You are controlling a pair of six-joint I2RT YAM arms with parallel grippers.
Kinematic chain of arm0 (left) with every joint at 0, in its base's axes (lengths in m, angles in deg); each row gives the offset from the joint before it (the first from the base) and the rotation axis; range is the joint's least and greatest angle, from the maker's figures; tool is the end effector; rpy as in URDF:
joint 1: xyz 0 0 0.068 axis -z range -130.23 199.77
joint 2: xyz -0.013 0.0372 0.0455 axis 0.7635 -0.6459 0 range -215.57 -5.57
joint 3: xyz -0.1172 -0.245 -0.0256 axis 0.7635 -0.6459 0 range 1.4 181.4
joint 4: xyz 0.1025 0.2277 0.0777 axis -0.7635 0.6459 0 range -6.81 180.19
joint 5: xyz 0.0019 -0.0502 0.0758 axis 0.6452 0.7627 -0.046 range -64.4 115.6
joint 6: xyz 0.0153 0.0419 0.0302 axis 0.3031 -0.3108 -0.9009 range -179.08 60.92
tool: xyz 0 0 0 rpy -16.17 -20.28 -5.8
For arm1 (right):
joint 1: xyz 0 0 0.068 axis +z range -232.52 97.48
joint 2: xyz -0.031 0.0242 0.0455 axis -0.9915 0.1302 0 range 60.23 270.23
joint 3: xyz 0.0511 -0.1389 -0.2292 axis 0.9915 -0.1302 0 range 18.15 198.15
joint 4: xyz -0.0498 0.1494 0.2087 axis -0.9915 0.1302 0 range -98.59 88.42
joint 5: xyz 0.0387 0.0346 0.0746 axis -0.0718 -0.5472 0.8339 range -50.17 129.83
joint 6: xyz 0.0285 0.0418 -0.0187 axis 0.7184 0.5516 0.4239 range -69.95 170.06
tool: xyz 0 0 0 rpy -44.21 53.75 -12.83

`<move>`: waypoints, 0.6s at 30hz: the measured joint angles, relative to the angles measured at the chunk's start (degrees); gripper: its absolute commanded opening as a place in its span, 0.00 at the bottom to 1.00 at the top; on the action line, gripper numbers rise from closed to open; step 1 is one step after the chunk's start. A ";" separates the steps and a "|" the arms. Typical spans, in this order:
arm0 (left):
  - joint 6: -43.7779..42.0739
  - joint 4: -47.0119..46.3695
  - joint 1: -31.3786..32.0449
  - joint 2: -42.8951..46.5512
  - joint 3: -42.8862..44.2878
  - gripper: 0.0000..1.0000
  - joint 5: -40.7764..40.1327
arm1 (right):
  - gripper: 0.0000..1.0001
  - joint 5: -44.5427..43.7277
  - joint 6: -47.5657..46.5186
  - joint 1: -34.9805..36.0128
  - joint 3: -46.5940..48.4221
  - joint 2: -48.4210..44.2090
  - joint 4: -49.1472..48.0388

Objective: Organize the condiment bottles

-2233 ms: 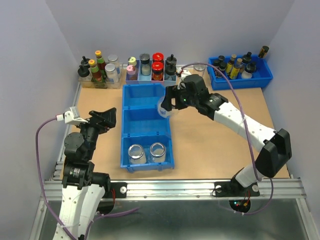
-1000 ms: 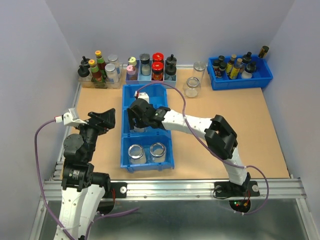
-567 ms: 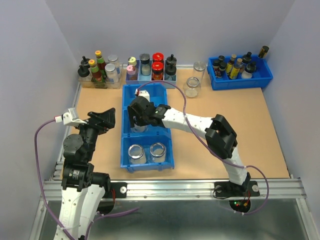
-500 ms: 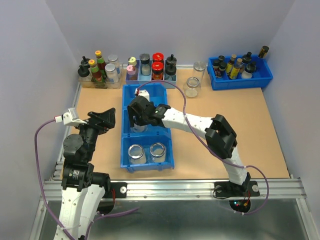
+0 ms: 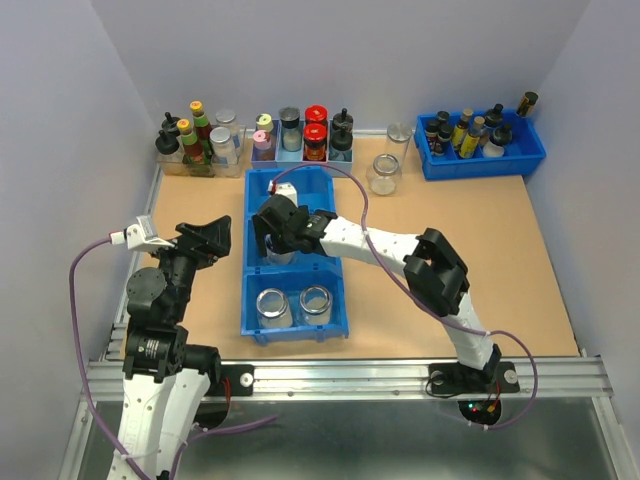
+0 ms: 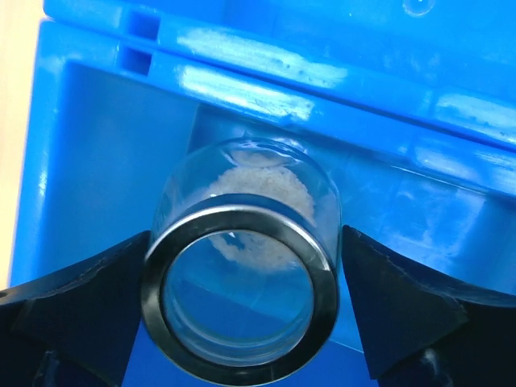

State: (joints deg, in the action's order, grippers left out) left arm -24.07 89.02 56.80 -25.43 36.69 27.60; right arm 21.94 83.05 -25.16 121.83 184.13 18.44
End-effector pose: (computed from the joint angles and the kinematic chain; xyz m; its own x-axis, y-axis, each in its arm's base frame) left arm 0.0991 -0.0133 0.3447 0.0458 -0.5833 -0.8109 0.2232 0.7972 -0.5609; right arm 0.2740 0.4076 0.2251 -0.7074 -0.1434 -0.6922 -0.3621 0.9145 0.1806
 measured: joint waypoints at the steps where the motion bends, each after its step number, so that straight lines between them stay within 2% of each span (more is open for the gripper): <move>1: 0.00 0.00 0.00 -0.04 0.00 0.97 0.04 | 1.00 0.09 -0.02 0.00 0.00 0.00 -0.02; 12: 0.00 -0.02 0.00 -0.26 0.00 0.97 0.17 | 1.00 0.42 -1.66 0.00 0.20 -0.83 0.09; 18: 0.00 0.00 0.00 -0.28 0.00 0.97 0.15 | 1.00 2.58 -4.81 0.00 -0.02 -8.70 0.63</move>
State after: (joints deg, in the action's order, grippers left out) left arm -24.07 89.02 56.80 -25.72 36.69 27.76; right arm 24.52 78.24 -25.16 121.80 175.43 19.07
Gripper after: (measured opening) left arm 0.974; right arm 0.998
